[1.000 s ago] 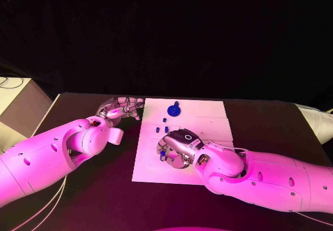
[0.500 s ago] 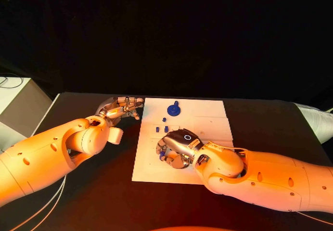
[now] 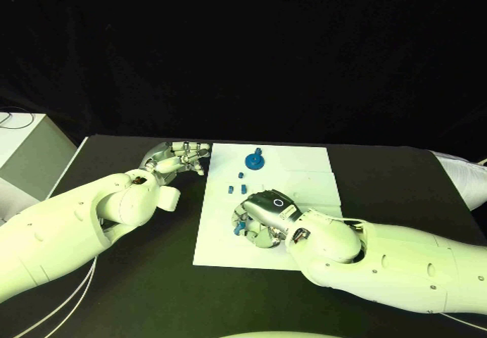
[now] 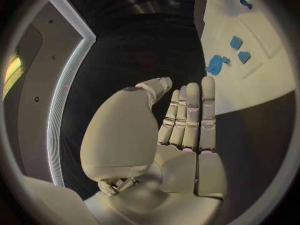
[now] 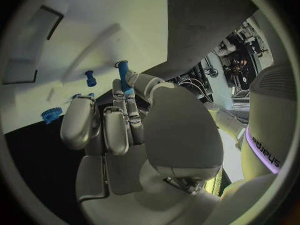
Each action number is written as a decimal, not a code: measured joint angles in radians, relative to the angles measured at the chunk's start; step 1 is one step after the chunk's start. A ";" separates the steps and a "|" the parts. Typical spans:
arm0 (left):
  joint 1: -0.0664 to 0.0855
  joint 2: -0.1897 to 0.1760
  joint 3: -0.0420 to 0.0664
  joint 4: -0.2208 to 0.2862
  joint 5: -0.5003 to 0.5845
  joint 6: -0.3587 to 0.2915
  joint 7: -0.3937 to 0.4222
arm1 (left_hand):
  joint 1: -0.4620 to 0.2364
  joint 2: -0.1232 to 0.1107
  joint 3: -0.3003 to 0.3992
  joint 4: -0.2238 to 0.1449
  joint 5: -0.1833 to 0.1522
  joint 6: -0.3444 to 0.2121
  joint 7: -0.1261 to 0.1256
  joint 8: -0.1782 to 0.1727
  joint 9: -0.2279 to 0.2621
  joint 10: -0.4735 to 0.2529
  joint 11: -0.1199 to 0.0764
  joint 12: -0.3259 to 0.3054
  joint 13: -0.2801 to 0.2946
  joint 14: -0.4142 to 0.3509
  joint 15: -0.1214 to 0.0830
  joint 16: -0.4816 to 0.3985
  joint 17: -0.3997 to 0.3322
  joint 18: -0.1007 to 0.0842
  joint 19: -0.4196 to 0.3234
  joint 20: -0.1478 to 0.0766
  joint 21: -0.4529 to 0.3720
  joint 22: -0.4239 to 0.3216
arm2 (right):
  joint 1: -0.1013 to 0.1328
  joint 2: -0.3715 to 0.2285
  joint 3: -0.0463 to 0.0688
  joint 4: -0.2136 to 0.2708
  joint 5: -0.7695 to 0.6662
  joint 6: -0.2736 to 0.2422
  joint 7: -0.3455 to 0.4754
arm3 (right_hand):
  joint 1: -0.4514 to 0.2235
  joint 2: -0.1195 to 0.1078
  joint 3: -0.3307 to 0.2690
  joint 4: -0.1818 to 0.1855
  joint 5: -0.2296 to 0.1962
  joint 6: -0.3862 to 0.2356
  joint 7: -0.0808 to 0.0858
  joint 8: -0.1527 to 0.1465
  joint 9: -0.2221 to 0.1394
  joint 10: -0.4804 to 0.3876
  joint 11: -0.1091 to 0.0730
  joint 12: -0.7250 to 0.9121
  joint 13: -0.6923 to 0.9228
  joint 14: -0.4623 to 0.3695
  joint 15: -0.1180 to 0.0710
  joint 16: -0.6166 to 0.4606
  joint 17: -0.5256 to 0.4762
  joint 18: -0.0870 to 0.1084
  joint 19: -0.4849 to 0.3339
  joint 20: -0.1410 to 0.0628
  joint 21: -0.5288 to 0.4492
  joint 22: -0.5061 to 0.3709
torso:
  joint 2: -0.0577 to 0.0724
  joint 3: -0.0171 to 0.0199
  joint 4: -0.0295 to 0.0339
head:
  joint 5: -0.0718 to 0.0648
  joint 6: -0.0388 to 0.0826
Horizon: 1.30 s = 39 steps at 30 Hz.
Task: Assemble the parts on the task board
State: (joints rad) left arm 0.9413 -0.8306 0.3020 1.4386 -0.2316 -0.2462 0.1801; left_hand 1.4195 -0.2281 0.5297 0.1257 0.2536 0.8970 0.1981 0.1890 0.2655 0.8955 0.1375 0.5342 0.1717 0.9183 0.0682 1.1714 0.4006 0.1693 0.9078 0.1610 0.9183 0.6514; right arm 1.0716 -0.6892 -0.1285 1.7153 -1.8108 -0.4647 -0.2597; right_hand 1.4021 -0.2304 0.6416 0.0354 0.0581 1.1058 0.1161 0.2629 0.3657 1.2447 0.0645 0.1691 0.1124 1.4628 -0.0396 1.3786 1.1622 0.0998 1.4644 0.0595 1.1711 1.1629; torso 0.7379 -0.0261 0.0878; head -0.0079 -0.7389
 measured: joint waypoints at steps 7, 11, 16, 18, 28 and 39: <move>0.000 0.000 0.000 0.000 0.000 0.000 0.000 | 0.000 0.000 0.000 0.000 0.000 0.000 0.000 0.000 0.000 0.000 0.000 0.000 0.000 0.000 0.000 0.000 0.000 0.000 0.000 0.000 0.000 0.000 | -0.001 -0.002 -0.001 0.002 -0.004 -0.004 -0.004 | 0.000 0.000 0.000 0.000 0.000 0.000 0.000 0.000 0.000 0.000 0.000 0.003 0.000 0.000 0.000 0.000 0.000 0.000 0.000 0.000 0.004 0.002 | 0.000 0.0001 0.0000 | -0.001 0.002; 0.000 0.000 0.000 0.000 0.000 0.000 -0.001 | 0.000 0.000 0.000 0.000 0.000 0.000 0.000 0.000 0.000 0.000 0.000 0.000 0.000 0.000 0.000 0.000 0.000 0.000 0.000 0.000 0.000 0.000 | -0.002 -0.002 -0.001 0.002 -0.006 -0.005 -0.005 | 0.000 0.000 0.000 0.000 0.000 0.000 0.000 0.000 0.000 0.000 0.000 0.003 0.000 0.000 0.000 0.000 0.000 0.000 0.000 0.000 0.004 0.002 | 0.000 0.0000 0.0000 | -0.001 0.002; 0.000 0.000 0.000 0.000 0.000 0.000 -0.002 | 0.000 0.000 0.000 0.000 0.000 0.000 0.000 0.000 0.000 0.000 0.000 0.000 0.000 0.000 0.000 0.000 0.000 0.000 0.000 0.000 0.000 0.000 | -0.002 -0.003 -0.001 0.003 -0.007 -0.005 -0.006 | 0.000 0.000 0.000 0.000 -0.001 0.000 0.000 0.000 -0.001 0.000 0.000 0.003 0.000 0.000 0.000 0.000 0.000 0.000 0.000 0.000 0.004 0.002 | 0.000 0.0005 0.0000 | -0.001 0.002; 0.000 0.000 0.000 0.000 0.000 0.000 -0.002 | 0.000 0.000 0.000 0.000 0.000 0.000 0.000 0.000 0.000 0.000 0.000 0.000 0.000 0.000 0.000 0.000 0.000 0.000 0.000 0.000 0.000 0.000 | -0.002 -0.003 -0.001 0.003 -0.008 -0.005 -0.007 | 0.000 0.000 0.000 0.000 -0.001 0.000 0.000 0.000 -0.001 0.000 0.000 0.003 0.000 0.000 0.000 0.000 0.000 0.000 0.000 0.000 0.004 0.002 | 0.000 0.0004 -0.0001 | 0.000 0.002; 0.000 0.000 0.000 -0.001 0.000 0.001 -0.004 | 0.011 0.011 0.005 0.004 0.000 0.000 0.000 0.000 -0.001 0.000 0.000 0.005 -0.001 0.004 -0.004 0.000 -0.001 0.000 0.004 -0.004 0.000 -0.002 | -0.004 -0.007 -0.004 0.006 -0.012 -0.006 -0.011 | 0.000 0.000 -0.001 -0.001 0.004 0.000 0.000 0.000 -0.002 0.000 0.000 0.002 0.000 0.000 0.000 0.004 0.001 0.000 0.000 0.000 0.004 0.002 | 0.000 0.0001 -0.0002 | -0.001 0.002; 0.000 0.001 0.000 -0.001 0.000 0.002 -0.004 | 0.015 0.015 0.006 0.006 0.000 0.000 0.000 0.000 -0.001 0.000 0.000 0.006 -0.001 0.004 -0.004 0.000 -0.001 0.000 0.004 -0.004 0.000 -0.003 | -0.005 -0.007 -0.004 0.006 -0.016 -0.004 -0.016 | 0.000 0.000 0.002 -0.004 0.005 0.000 0.000 0.000 0.000 0.000 0.000 0.003 0.000 0.000 0.000 0.004 0.001 0.000 0.000 0.000 0.004 0.002 | 0.000 -0.0003 -0.0001 | -0.002 0.001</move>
State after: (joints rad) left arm 0.9410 -0.8301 0.3018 1.4378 -0.2320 -0.2445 0.1757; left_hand 1.4344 -0.2132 0.5354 0.1313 0.2536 0.8970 0.1981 0.1890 0.2645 0.8955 0.1375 0.5400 0.1707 0.9219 0.0645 1.1714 0.3991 0.1694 0.9114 0.1572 0.9183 0.6483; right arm 1.0664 -0.6965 -0.1327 1.7210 -1.8269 -0.4692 -0.2752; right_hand 1.4022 -0.2305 0.6433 0.0312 0.0630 1.1057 0.1157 0.2624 0.3661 1.2447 0.0645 0.1722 0.1124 1.4628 -0.0396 1.3825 1.1635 0.0997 1.4644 0.0595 1.1752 1.1644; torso 0.7380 -0.0264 0.0877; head -0.0095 -0.7375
